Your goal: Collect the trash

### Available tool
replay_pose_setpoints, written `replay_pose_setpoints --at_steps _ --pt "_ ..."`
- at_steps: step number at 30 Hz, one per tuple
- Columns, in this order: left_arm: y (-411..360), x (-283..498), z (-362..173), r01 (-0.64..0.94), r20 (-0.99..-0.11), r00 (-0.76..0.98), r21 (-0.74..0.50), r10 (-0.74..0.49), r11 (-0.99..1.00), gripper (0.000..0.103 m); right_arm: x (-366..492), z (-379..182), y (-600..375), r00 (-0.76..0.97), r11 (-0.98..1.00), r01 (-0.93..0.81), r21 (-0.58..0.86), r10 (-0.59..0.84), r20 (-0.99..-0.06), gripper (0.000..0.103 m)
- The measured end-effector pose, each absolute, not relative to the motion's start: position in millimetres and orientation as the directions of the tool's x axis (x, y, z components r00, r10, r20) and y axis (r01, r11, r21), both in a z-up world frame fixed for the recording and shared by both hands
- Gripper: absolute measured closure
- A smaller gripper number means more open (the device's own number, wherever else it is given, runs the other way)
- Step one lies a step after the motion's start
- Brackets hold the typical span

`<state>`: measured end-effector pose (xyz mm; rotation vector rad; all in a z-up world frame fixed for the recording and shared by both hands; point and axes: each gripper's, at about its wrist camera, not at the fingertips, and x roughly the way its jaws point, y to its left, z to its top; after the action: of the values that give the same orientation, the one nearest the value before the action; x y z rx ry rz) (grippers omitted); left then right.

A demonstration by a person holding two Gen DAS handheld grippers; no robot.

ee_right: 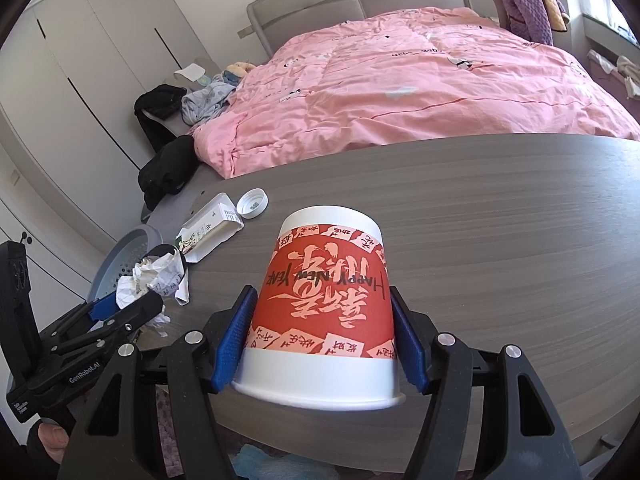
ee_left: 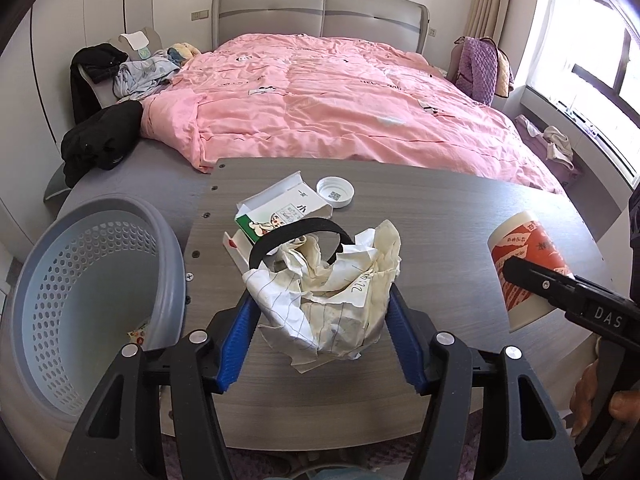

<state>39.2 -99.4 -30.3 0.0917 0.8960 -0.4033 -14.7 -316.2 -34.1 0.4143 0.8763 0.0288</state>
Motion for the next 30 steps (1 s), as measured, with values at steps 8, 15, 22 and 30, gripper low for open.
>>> replay_pose_setpoints --at_steps 8,15,22,30 --pt "-98 49 -48 0.412 -0.828 0.482 -0.074 -0.286 0.908 0.043 -10 -33 -295 0.635 0.929 0.116 0.352 0.203 -0.746 0.040" --pt "-109 43 -70 0.465 -0.870 0.402 -0.076 -0.286 0.882 0.043 -10 -33 -295 0.636 0.930 0.122 0.347 0.195 -0.747 0.040" --pt "-101 38 -57 0.480 -0.864 0.396 -0.095 -0.312 0.872 0.043 -10 -33 -299 0.639 0.927 0.128 0.354 0.195 -0.744 0.040" --pt "-114 45 -35 0.515 -0.850 0.416 -0.072 -0.323 0.854 0.043 -12 -34 -302 0.642 0.921 0.134 0.365 0.200 -0.740 0.040"
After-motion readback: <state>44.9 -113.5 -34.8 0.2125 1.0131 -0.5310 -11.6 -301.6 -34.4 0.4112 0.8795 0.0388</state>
